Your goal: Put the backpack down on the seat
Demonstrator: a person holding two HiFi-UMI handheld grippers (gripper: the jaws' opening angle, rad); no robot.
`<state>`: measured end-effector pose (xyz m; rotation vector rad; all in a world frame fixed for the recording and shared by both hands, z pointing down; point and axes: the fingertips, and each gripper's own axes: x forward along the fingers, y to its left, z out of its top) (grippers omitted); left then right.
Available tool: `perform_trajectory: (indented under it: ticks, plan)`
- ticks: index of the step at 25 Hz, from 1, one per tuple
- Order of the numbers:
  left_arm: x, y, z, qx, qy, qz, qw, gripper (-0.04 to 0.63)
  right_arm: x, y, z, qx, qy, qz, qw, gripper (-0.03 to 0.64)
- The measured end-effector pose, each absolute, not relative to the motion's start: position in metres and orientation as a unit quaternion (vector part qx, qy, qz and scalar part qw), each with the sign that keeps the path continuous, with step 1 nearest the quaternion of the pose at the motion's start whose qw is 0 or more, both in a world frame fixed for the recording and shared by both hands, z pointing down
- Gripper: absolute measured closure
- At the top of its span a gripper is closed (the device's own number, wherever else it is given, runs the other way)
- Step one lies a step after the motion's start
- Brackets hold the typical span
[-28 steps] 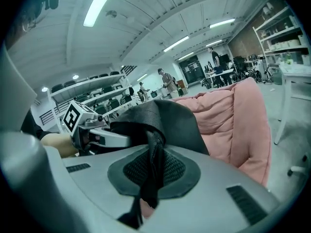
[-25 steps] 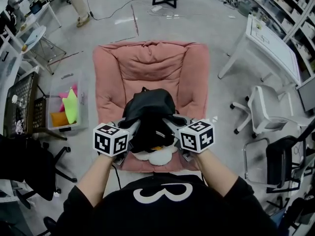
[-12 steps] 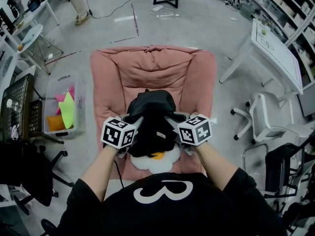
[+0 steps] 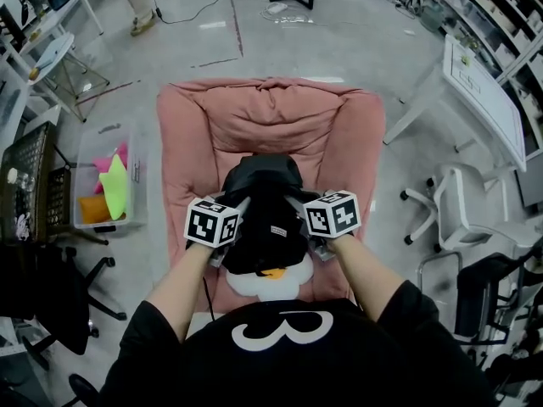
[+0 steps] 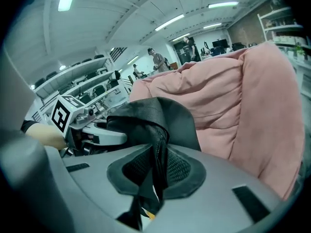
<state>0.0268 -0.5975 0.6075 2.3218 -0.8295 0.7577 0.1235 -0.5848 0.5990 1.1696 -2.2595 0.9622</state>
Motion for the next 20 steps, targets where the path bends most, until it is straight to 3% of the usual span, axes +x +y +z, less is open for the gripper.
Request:
perform_trajectory:
  ticks: [4, 6, 11, 20]
  plan:
    - [0.015, -0.599, 0.622, 0.851, -0.316, 0.291, 0.302, 0.373, 0.131, -0.591, 0.601, 0.448, -0.801, 0.336, 0.21, 0.505]
    - [0.008, -0.598, 0.624, 0.847, -0.324, 0.288, 0.308, 0.337, 0.136, -0.59, 0.6, 0.458, -0.798, 0.331, 0.208, 0.456]
    - [-0.01, -0.588, 0.614, 0.844, -0.332, 0.268, 0.326, 0.315, 0.154, -0.582, 0.592, 0.502, -0.777, 0.305, 0.224, 0.371]
    - [-0.028, -0.542, 0.571, 0.848, -0.33, 0.252, 0.33, 0.316, 0.141, -0.521, 0.547, 0.491, -0.792, 0.312, 0.186, 0.37]
